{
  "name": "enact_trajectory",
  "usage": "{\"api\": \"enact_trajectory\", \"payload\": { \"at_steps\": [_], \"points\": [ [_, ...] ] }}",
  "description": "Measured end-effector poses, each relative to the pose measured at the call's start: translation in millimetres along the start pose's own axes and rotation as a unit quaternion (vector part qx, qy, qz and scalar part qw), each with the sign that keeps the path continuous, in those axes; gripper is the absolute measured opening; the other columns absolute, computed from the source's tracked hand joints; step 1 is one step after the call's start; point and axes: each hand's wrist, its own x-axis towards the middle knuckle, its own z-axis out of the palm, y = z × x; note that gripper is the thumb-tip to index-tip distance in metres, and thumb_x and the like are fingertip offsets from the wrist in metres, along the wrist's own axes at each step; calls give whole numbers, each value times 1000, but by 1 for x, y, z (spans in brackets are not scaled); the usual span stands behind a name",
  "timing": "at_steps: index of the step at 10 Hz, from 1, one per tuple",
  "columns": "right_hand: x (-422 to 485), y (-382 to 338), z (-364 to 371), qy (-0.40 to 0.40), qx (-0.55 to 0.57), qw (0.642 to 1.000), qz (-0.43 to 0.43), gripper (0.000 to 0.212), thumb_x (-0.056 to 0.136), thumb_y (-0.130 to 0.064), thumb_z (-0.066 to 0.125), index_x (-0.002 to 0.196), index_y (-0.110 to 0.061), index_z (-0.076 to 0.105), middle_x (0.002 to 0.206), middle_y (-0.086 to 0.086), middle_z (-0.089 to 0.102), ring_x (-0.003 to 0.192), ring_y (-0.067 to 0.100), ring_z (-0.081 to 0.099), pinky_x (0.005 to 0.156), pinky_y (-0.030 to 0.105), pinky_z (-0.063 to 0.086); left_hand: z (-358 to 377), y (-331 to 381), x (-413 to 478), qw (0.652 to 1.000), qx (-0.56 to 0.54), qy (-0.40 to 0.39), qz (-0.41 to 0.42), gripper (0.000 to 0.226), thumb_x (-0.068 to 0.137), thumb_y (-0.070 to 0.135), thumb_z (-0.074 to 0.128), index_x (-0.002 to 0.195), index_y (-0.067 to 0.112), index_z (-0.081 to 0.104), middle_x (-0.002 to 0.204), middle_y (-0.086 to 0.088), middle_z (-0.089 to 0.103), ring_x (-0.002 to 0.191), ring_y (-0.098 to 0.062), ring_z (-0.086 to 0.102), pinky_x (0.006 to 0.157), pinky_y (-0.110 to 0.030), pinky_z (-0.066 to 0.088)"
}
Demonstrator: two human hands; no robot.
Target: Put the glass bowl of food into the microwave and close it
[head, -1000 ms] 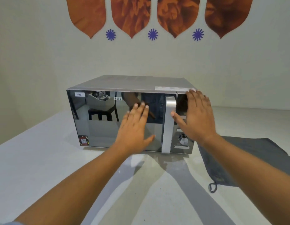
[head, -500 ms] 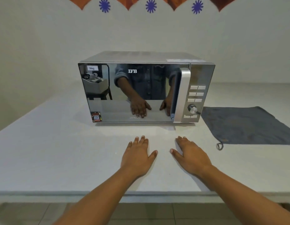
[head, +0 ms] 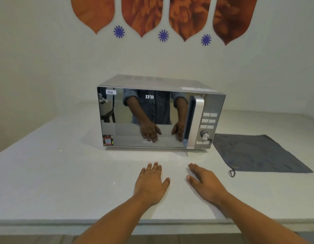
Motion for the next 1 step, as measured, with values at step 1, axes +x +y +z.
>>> {"api": "enact_trajectory", "payload": {
  "at_steps": [1],
  "points": [
    [-10, -6, -10, 38, 94, 995, -8, 53, 91, -48, 55, 140, -30, 47, 144, -10, 51, 125, 5, 47, 106, 24, 36, -8, 1, 1, 1000, 6, 21, 0, 63, 100, 47, 22, 154, 16, 10, 164, -1, 8, 150, -18, 3, 121, -33, 3]
  ]
}}
